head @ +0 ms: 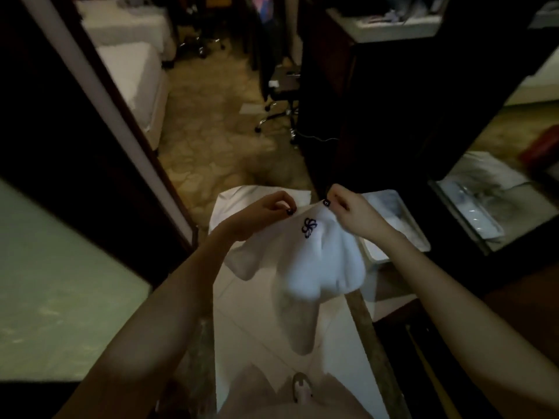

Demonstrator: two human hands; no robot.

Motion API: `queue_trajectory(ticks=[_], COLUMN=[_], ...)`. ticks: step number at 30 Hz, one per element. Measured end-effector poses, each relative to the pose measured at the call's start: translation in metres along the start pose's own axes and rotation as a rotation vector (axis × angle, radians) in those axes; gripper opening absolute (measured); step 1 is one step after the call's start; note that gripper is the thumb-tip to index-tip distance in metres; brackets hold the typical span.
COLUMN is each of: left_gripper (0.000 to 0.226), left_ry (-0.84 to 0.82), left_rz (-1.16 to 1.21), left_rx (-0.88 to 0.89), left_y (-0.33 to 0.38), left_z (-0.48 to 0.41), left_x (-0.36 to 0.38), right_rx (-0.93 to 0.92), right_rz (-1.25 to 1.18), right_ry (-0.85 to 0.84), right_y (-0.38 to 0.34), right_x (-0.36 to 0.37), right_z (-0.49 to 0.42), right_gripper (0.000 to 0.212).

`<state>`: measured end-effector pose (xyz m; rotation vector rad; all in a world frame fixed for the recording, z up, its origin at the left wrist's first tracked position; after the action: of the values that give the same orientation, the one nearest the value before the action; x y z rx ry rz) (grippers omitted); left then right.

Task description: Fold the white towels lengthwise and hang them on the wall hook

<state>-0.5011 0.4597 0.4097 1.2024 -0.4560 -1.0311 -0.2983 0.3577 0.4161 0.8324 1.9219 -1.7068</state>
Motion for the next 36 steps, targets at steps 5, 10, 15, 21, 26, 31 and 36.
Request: queue_trajectory(ticks=[5,10,15,21,26,31,36], left_gripper=[0.006,0.018,0.018,0.029,0.031,0.029,0.027], left_ry=[-0.143,-0.252,-0.351,-0.504,-0.759,-0.855,-0.659], left_rz=[-0.221,-0.476,-0.478,-0.502,-0.795,-0.951,-0.803], left_rx=[0.11,0.266,0.502,0.573,0.373,0.364,0.547], left_y=[0.049,0.076,0.091,0.108,0.118,0.113,0.105], left_z=[-0.004,-0.002,0.004,0.004,-0.004,0.002,0.009], left_x=[0.018,0.035,0.082,0.145,0.187,0.235,0.286], right_rx=[0.135,0.284,0.499,0.679,0.797,0.925,1.03], right_rz=[0.027,-0.01,0.064,0.366,0.481,0.64,0.581], right_ry=[0.19,0.29,0.285,0.456,0.674,0.719,0.852], right_y=[-0.017,-0.038,-0.052,-0.069,-0.087,-0.097,-0.101], right_x=[-0.047,-0.064,-0.07,-0.079,-0.083,-0.094,-0.109], right_z=[0.047,0.114,0.202,0.306,0.386,0.45,0.507], right_gripper=[0.014,0.033,0.043,0.033,0.036,0.034,0.029])
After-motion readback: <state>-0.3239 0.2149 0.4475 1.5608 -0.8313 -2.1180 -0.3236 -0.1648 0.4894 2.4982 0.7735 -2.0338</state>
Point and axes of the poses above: each hand's wrist, its own z-axis away from the middle knuckle, its own x-axis out of the palm, y = z × x, the point moved 2 cm from there along -z, towards the middle knuckle, and after that the axes turned 5 degrees about -x, right-handed, at the moved point
